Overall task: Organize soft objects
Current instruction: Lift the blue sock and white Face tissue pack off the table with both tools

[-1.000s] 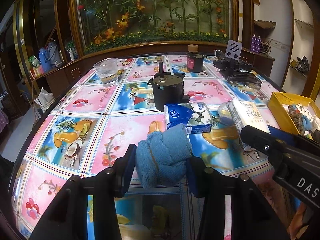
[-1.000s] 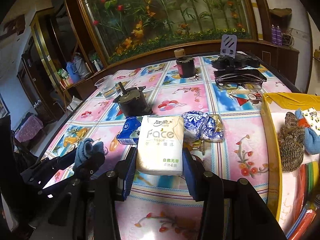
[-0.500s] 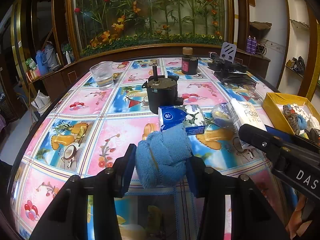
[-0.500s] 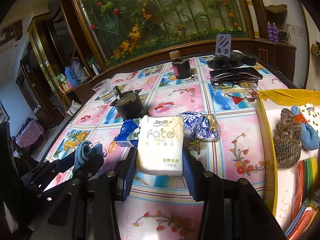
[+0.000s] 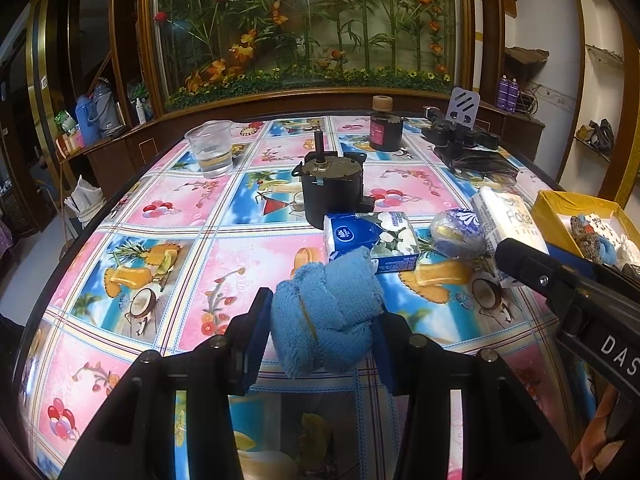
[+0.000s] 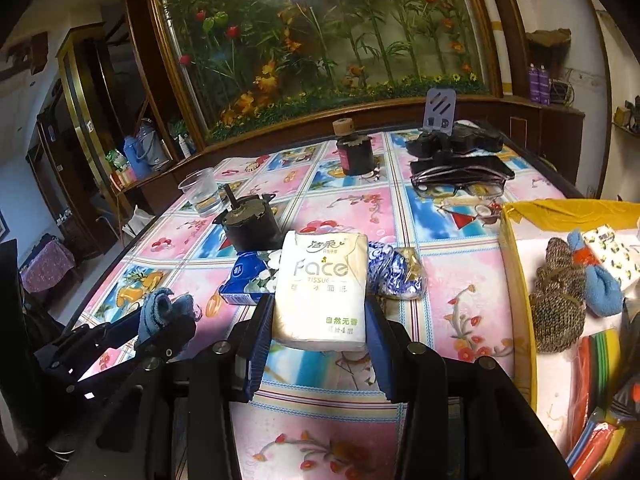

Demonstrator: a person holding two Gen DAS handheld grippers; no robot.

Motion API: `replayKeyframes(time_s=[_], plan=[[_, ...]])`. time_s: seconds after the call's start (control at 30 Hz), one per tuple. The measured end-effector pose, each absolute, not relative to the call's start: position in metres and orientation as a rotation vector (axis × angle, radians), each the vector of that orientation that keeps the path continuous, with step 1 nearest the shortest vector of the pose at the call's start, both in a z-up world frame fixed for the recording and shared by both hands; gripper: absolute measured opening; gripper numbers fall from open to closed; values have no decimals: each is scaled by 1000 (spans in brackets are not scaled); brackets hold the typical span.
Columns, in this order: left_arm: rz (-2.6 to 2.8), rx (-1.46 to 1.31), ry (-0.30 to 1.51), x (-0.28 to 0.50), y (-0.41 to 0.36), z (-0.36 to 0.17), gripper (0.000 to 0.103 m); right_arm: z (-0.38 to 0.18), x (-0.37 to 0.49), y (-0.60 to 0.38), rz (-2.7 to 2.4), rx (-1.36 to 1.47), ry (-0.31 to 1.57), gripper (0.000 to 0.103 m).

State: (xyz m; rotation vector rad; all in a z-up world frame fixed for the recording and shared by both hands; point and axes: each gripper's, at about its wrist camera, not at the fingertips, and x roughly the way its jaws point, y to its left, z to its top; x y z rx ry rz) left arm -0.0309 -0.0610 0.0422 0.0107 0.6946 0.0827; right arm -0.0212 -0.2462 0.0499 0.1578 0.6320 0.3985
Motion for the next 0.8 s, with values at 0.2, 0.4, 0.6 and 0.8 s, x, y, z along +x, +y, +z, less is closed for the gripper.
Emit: replayKeyframes(time_s=[0.2, 0.4, 0.6, 0.8], plan=[[54, 19, 654, -35, -66, 48, 44, 59, -29, -251, 371, 160, 567, 47], [15, 50, 593, -41, -78, 56, 44, 70, -40, -261, 346, 189, 482, 47], [22, 63, 559, -45, -81, 60, 44, 75, -53, -274, 310, 239, 462, 47], [37, 59, 534, -48, -78, 63, 44, 91, -93, -289, 321, 253, 459, 48]])
